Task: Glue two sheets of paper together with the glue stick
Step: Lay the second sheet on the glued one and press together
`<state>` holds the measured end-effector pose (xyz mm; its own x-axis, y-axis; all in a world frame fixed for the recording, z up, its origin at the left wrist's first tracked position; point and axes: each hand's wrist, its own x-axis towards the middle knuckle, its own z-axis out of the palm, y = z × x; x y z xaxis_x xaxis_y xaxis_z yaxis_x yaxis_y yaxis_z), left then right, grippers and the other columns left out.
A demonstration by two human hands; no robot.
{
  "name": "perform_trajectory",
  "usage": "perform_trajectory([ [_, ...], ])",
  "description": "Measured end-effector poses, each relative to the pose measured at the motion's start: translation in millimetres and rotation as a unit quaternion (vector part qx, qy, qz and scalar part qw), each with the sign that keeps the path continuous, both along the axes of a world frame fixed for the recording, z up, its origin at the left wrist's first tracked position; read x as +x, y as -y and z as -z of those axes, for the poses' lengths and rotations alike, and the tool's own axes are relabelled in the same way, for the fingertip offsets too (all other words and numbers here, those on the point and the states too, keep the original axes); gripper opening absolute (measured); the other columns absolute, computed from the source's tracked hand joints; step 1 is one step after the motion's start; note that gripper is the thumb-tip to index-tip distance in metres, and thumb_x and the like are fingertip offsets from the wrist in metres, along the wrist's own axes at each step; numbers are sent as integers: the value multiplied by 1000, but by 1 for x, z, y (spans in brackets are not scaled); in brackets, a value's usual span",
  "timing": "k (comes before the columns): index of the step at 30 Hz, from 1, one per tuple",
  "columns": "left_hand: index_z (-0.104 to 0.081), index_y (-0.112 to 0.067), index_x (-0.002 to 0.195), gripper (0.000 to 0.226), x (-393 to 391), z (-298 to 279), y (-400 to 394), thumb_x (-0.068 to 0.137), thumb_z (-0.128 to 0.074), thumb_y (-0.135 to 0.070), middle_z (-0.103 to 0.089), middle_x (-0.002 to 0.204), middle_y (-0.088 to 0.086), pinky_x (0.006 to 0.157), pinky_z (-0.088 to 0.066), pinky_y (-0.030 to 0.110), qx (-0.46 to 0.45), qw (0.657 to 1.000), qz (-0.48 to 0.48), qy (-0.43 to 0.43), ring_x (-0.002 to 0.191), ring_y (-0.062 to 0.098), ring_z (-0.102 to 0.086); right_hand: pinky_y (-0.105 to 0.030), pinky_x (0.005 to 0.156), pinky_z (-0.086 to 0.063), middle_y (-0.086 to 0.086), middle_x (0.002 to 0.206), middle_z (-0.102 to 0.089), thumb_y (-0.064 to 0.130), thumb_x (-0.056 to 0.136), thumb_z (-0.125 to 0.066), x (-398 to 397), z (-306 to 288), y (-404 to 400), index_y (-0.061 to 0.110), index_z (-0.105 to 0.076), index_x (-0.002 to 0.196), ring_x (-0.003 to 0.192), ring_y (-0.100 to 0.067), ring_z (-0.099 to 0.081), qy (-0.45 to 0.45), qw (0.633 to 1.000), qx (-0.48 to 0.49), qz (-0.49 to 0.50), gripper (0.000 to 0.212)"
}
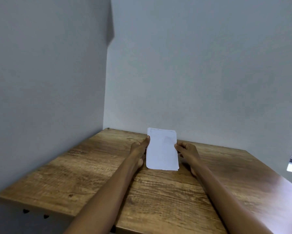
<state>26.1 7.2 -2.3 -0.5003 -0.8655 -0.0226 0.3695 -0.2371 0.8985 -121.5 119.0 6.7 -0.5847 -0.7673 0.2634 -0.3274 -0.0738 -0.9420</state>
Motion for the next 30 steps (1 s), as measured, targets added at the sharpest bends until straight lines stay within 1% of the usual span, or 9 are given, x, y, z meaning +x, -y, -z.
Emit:
perform_trajectory([
  [3,-66,2,102,31,-1,1,1,89,-64,-26,-72,99,15,78,-57,38,-5,1000,1,-1,86,26,-70,-13,58,-45,5,88,-71,15,94,-55,0,0,0,14,-70,92,73,0,-63,-8,1000,5,-2,15],
  [7,-65,4,100,30,-1,2,2,89,-63,-24,-71,95,16,57,-57,31,9,1000,-1,-10,77,25,-70,-8,53,-44,9,85,-70,15,94,-56,1,0,1,17,-70,89,68,5,-63,-16,1000,6,-7,15],
  [10,-65,-1,87,22,-1,1,3,91,-61,-22,-72,85,13,53,-57,32,20,1000,-4,-15,68,23,-70,-8,55,-44,9,85,-70,14,93,-56,1,0,2,16,-70,89,70,5,-62,-18,1000,8,-9,14],
  [13,-63,-5,76,24,-3,-1,3,92,-59,-22,-71,69,8,65,-57,40,39,999,-8,-24,63,23,-67,-8,53,-44,6,87,-71,13,94,-52,2,-1,5,13,-70,89,69,3,-63,-8,1000,23,-14,18],
  [16,-63,-4,80,23,-3,-1,2,93,-58,-23,-70,78,11,76,-54,46,51,998,1,-39,70,26,-65,-25,67,-50,-11,96,-71,14,92,-46,1,-1,8,0,-66,97,78,-14,-63,8,999,40,2,24],
  [18,-64,-4,83,21,-2,-1,2,93,-57,-22,-70,83,11,75,-56,47,54,998,-3,-45,73,27,-67,-38,76,-48,-22,99,-66,14,89,-43,0,-1,8,-9,-60,100,81,-22,-59,17,999,39,23,30],
  [23,-65,-4,85,21,-2,0,3,93,-58,-22,-71,84,11,68,-57,43,45,997,-8,-54,73,27,-68,-33,67,-38,-13,88,-61,18,89,-43,-1,-1,8,7,-58,87,76,-22,-55,10,999,32,26,19],
  [27,-64,-3,104,34,-3,-1,4,93,-55,-34,-70,104,15,86,-54,50,42,998,14,-46,95,32,-67,-31,64,-38,-9,83,-60,20,90,-46,2,0,11,10,-52,81,71,-18,-54,-4,999,43,23,15],
  [30,-63,-5,110,42,-4,-1,4,93,-51,-42,-69,110,14,89,-53,48,42,998,29,-45,99,31,-66,-28,61,-40,-6,86,-65,19,91,-46,2,0,11,6,-58,84,71,-15,-58,-7,999,46,27,19],
])
